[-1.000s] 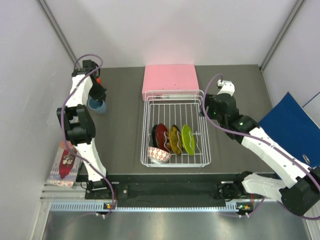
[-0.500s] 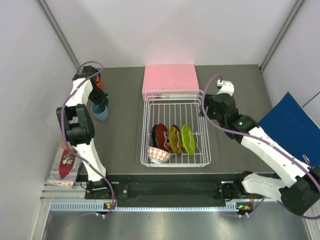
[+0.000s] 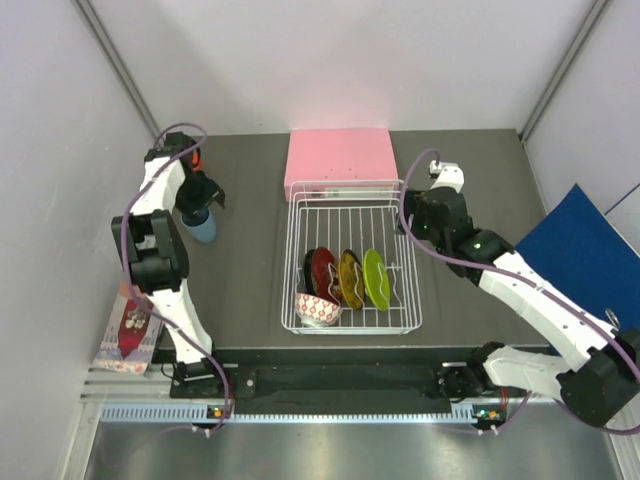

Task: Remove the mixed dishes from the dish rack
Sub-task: Place the cup at the center of the board, then pick up the plate from the dish rack.

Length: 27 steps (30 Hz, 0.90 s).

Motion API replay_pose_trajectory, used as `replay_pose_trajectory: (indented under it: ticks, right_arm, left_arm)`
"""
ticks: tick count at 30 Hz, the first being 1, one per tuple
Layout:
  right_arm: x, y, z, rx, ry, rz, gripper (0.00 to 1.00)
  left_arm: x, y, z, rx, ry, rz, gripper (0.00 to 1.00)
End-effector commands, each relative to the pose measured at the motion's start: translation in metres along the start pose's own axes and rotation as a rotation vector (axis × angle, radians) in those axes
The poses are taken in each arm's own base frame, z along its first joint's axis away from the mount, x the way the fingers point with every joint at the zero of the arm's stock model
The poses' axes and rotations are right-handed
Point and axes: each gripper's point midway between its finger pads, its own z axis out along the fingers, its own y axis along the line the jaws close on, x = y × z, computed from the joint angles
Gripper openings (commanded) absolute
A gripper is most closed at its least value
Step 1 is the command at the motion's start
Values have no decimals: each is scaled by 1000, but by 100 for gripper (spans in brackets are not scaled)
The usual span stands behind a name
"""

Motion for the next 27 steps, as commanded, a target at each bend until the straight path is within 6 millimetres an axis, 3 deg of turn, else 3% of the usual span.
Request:
replay_pose_trajectory:
  ticks: [1,7,11,12,14,15,17,18,19,20,21,23,24,26,27]
  right_arm:
    - [-15,10,-2,-22,-44,11,74]
    - [-14,11,-2,-21,-41,8,74]
    - [-17,14,-5,-28,-56,11,75]
    - [-20,14,-7,-24,-66,12,75]
    - [-21,15,-9,-25,-72,2,75]
    - [-22,13,-10,-12,-78,-1,75]
    - [-21,13,-13,-9,-86,-6,75]
    - [-20,11,-14,1,-88,-8,75]
    - [-20,11,-16,-1,-95,-9,74]
    - [-17,11,-18,0,-95,-15,74]
    - [-14,7,-19,23,-102,-20,74]
    - [-11,5,-24,33,-117,-11,73]
    - [-6,0,-24,53,-123,-11,73]
    - [-5,-1,-30,44,-144,1,72]
    - [1,-2,-29,41,-143,-1,72]
  left_arm:
    - [-31,-16,-67,94,-163,-23,73]
    - [-41,-34,-115,177,-247,-31,76]
    - [-27,-57,-154,221,-350,45,76]
    - [-8,-77,-171,274,-386,109,76]
    - [9,-92,-199,332,-474,194,75]
    - [36,-114,-201,383,-490,267,75]
    - [63,-125,-220,447,-538,344,75]
    - [92,-131,-213,440,-536,410,75]
    - [104,-138,-216,462,-552,440,75]
    - [115,-136,-220,469,-566,475,76]
    - [136,-133,-208,432,-572,523,75]
    - [152,-127,-207,415,-591,556,75]
    - [171,-122,-198,402,-585,602,75]
    - [176,-115,-206,405,-657,592,75]
    - [192,-109,-195,401,-649,632,75]
